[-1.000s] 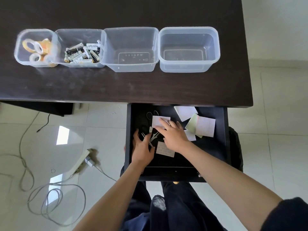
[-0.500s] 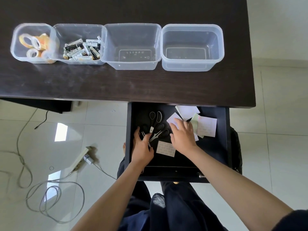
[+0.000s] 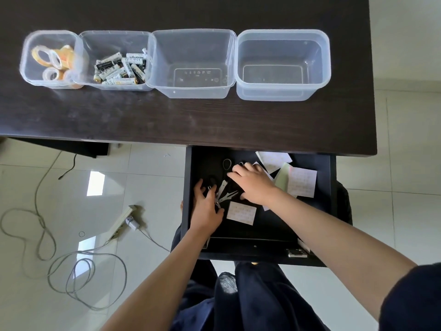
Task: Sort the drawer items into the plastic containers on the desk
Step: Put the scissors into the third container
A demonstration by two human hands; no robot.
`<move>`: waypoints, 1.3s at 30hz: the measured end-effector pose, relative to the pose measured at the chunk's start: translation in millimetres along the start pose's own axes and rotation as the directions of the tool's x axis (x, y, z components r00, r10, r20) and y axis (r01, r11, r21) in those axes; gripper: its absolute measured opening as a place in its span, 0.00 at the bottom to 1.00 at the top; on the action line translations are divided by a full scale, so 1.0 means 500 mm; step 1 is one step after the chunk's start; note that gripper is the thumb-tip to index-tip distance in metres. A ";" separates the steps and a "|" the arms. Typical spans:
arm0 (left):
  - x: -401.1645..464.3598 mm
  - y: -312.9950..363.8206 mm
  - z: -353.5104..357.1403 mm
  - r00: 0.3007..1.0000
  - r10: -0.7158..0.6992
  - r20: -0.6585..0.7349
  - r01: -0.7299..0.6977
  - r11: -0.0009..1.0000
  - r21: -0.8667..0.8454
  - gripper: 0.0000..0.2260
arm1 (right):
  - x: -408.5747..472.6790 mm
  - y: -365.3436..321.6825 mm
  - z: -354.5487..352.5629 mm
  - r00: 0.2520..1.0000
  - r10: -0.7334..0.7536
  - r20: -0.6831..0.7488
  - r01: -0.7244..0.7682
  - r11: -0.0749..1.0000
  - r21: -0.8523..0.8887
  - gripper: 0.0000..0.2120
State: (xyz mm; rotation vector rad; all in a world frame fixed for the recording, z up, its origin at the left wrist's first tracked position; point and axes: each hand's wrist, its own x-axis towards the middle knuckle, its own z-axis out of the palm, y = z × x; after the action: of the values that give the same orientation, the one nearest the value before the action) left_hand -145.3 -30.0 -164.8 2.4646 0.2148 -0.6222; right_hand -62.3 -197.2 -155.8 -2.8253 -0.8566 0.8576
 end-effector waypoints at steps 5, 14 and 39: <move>-0.002 0.013 -0.010 1.000 -0.007 0.004 0.007 1.000 0.013 0.30 | -0.009 0.011 -0.001 1.000 -0.013 0.019 0.013 1.000 -0.023 0.46; 0.006 0.031 -0.014 0.997 -0.072 -0.042 0.073 0.997 0.016 0.24 | 0.016 0.015 -0.023 0.991 -0.112 0.070 0.118 0.989 -0.090 0.39; 0.022 0.022 0.018 0.989 -0.119 -0.092 0.115 0.992 -0.041 0.14 | 0.004 0.032 -0.027 0.990 -0.143 -0.011 0.140 0.979 -0.149 0.31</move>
State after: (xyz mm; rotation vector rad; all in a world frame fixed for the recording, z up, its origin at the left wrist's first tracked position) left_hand -135.8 -44.1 -170.8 2.4627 0.4069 -0.5461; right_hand -45.9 -208.5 -148.9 -2.8462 -1.1477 0.7739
